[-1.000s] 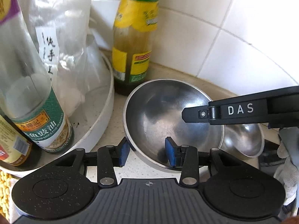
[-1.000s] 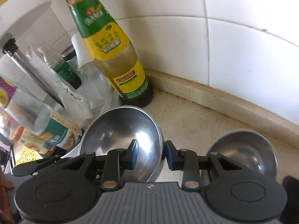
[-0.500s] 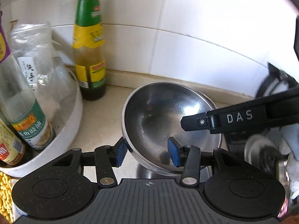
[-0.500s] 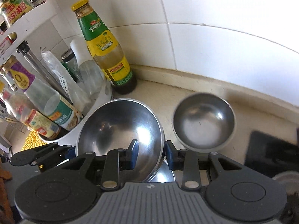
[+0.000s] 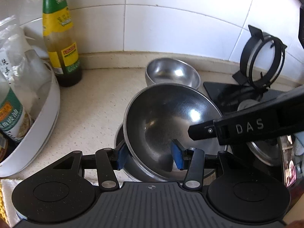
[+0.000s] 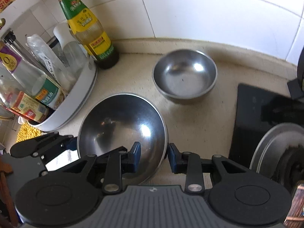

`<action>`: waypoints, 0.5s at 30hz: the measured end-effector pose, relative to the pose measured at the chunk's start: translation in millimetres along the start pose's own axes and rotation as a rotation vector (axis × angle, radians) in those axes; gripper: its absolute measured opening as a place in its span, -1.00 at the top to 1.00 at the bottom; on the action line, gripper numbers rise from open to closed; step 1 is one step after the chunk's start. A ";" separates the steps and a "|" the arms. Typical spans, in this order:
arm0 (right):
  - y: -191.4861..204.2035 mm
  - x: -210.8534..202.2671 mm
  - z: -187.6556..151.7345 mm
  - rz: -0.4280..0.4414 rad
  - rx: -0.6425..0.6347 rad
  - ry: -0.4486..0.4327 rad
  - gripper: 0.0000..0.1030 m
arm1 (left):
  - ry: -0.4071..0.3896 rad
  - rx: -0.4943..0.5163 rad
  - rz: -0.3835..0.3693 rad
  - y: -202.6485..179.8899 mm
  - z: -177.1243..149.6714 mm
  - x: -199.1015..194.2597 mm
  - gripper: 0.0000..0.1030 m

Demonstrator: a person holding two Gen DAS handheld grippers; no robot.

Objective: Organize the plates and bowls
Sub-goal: 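Lower the steel bowl into the other bowl and open both tools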

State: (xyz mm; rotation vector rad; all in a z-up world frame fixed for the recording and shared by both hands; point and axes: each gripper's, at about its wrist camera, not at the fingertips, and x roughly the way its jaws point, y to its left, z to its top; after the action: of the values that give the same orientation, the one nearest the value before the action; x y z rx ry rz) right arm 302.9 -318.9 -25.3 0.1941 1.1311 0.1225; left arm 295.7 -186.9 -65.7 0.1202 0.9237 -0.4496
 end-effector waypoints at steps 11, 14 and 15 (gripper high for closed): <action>-6.2 -2.0 0.7 -0.015 0.011 -0.020 0.07 | 0.029 0.026 -0.005 3.2 -2.5 12.7 -0.03; -5.6 -2.9 2.9 -0.018 0.003 -0.027 0.07 | 0.010 0.022 0.000 5.7 1.2 9.1 -0.03; -5.6 -3.0 3.4 -0.018 0.002 -0.027 0.07 | 0.005 0.023 0.009 6.6 2.6 8.1 -0.05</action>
State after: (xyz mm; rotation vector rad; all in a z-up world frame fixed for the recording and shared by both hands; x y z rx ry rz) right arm 304.7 -325.3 -22.4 0.1866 1.1057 0.1020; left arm 304.6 -184.3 -71.1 0.1466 0.9226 -0.4521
